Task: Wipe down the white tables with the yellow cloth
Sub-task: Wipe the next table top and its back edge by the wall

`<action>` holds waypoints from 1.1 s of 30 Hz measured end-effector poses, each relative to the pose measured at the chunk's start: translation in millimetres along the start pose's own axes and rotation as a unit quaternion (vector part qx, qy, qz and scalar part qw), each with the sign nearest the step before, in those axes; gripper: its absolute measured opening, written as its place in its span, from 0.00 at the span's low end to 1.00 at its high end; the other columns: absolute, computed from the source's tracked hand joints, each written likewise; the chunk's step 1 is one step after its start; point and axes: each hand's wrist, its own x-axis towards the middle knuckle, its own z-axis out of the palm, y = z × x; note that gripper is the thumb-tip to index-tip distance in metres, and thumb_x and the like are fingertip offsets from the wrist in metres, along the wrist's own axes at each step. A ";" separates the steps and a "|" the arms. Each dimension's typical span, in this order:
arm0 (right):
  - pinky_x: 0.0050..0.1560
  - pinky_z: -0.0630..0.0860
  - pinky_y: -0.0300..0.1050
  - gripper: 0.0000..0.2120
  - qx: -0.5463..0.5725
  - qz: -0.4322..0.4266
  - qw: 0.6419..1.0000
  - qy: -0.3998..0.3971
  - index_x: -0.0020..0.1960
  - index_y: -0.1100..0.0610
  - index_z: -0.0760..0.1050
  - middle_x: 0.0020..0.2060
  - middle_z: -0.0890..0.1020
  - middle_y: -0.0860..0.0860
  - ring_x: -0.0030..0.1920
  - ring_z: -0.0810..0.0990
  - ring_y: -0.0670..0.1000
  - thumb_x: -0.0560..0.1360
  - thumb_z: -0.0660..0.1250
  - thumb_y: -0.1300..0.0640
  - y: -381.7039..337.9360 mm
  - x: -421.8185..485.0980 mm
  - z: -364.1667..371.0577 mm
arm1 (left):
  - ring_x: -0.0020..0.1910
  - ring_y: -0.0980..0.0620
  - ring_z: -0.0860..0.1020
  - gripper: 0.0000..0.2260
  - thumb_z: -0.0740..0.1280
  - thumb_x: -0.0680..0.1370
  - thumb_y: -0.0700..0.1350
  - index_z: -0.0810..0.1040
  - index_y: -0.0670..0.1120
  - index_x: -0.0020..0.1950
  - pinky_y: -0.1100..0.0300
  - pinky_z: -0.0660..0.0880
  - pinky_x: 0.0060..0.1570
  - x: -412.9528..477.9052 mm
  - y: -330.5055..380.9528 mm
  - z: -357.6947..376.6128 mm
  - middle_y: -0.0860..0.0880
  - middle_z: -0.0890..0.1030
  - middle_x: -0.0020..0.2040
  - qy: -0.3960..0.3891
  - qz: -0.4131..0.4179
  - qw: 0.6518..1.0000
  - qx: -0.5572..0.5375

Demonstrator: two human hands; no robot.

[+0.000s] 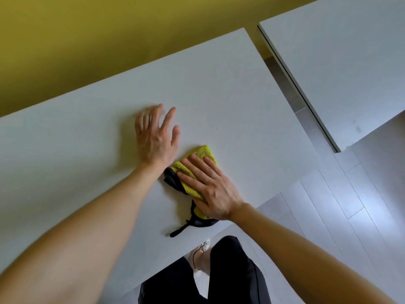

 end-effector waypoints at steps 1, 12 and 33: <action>0.86 0.51 0.66 0.38 0.002 -0.009 1.000 -0.006 0.88 0.52 0.58 0.88 0.54 0.56 0.88 0.47 0.59 0.81 0.69 0.52 2.7 -0.2 -1.1 | 0.75 0.38 0.71 0.21 0.61 0.86 0.54 0.75 0.54 0.78 0.40 0.64 0.77 5.4 0.6 6.5 0.44 0.73 0.78 -0.008 0.003 1.000 0.001; 0.86 0.50 0.64 0.33 -0.040 0.348 0.918 0.185 0.84 0.49 0.67 0.86 0.62 0.54 0.88 0.53 0.58 0.80 0.66 0.48 198.6 38.4 -66.8 | 0.79 0.39 0.67 0.21 0.60 0.86 0.52 0.75 0.54 0.79 0.37 0.60 0.80 2.1 3.4 14.5 0.44 0.71 0.80 0.011 0.007 1.000 0.022; 0.84 0.55 0.69 0.34 0.005 0.050 0.995 0.081 0.84 0.54 0.67 0.86 0.61 0.57 0.87 0.54 0.63 0.80 0.69 0.51 147.9 107.8 -55.5 | 0.80 0.37 0.69 0.24 0.61 0.85 0.47 0.73 0.42 0.80 0.34 0.62 0.80 1.2 4.6 16.0 0.43 0.71 0.82 0.007 0.000 1.000 0.005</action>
